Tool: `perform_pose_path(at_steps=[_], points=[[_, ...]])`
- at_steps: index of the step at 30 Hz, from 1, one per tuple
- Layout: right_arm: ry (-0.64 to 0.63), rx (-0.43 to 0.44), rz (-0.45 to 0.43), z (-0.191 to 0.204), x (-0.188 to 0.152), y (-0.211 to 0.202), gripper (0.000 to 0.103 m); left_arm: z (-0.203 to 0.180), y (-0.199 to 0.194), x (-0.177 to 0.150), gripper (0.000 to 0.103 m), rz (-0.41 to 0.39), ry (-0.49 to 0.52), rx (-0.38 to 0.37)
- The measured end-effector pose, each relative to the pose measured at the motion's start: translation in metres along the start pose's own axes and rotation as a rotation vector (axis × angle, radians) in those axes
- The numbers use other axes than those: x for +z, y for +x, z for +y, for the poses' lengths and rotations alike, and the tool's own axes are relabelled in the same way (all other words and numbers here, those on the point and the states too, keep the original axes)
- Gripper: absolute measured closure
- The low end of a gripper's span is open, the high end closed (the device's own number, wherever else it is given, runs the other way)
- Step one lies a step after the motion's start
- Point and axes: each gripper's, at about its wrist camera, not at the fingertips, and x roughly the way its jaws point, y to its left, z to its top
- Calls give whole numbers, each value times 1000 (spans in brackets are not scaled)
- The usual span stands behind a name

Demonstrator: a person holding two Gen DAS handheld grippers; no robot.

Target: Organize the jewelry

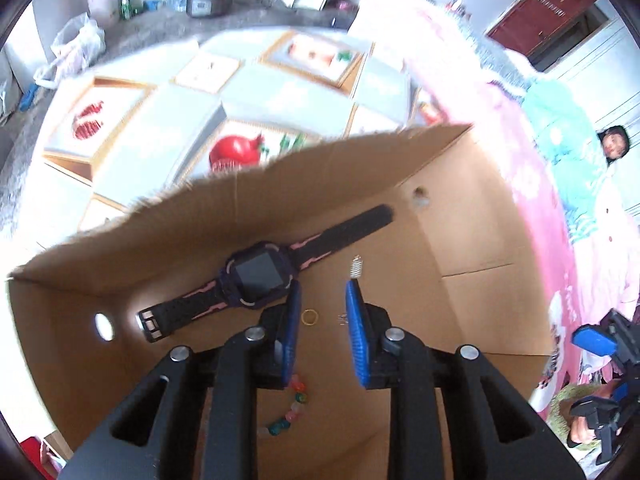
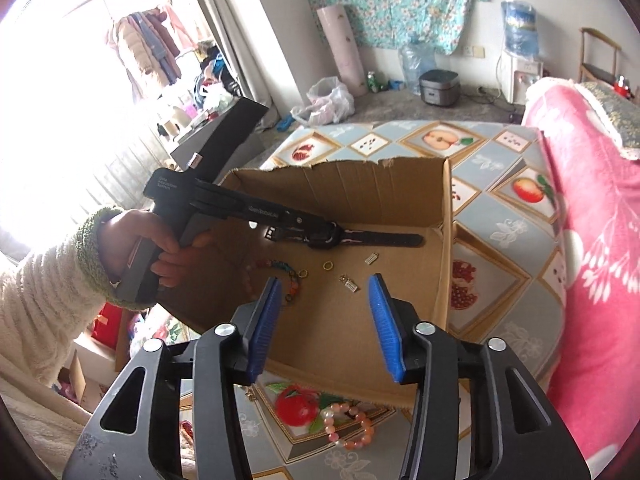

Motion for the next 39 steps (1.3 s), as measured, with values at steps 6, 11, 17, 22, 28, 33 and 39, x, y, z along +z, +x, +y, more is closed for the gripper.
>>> perform_pose_path(at_steps=[6,11,17,22,28,33,39], points=[[26,-6,-86,14,-17,-31,48,-22,-69,-24,64,-154,60,-5],[41,18,-148,30,-41,-50,40,-45,-129,-73,38,-343,148,0],[9,11,-114,56,-77,-47,25,-42,-177,-164,9,-484,177,-12],[-39,-15,5,76,-102,-16,23,-22,-159,-223,5,-439,96,45],[-47,-103,182,82,-135,32,23,1,-83,-267,5,-279,-22,159],[-46,-170,279,80,-159,51,23,1,-31,-287,5,-190,6,252],[-46,-212,305,82,-171,58,21,-10,-5,-293,5,-175,81,339]])
